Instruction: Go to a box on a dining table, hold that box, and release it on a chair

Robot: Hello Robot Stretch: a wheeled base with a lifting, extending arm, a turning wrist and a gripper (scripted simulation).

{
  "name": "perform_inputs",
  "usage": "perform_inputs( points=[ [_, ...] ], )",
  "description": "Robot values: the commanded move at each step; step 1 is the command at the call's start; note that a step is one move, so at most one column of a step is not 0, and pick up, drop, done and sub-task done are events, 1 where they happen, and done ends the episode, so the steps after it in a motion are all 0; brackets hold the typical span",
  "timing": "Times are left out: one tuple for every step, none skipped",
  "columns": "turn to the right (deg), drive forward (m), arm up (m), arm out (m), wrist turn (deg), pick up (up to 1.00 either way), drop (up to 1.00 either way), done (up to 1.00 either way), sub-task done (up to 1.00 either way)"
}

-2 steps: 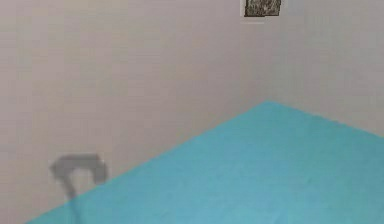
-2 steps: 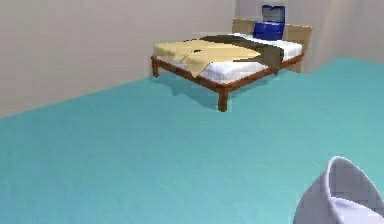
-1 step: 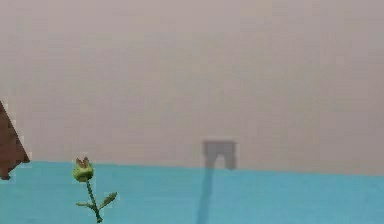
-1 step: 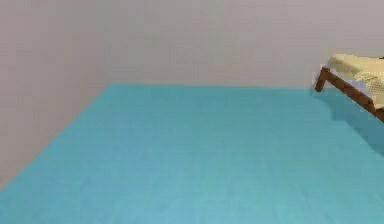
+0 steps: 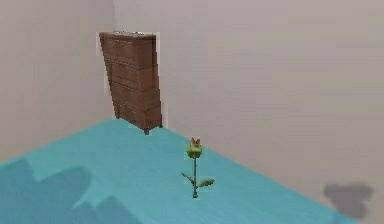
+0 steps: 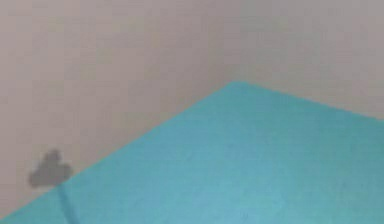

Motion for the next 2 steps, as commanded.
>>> perform_inputs(
  points=[
    [0.0,0.3,0.0,0.0,0.0,0.0,0.0,0.0,0.0],
    [-45.0,0.0,0.0,0.0,0.0,0.0,0.0,0.0,0.0]
  ],
)
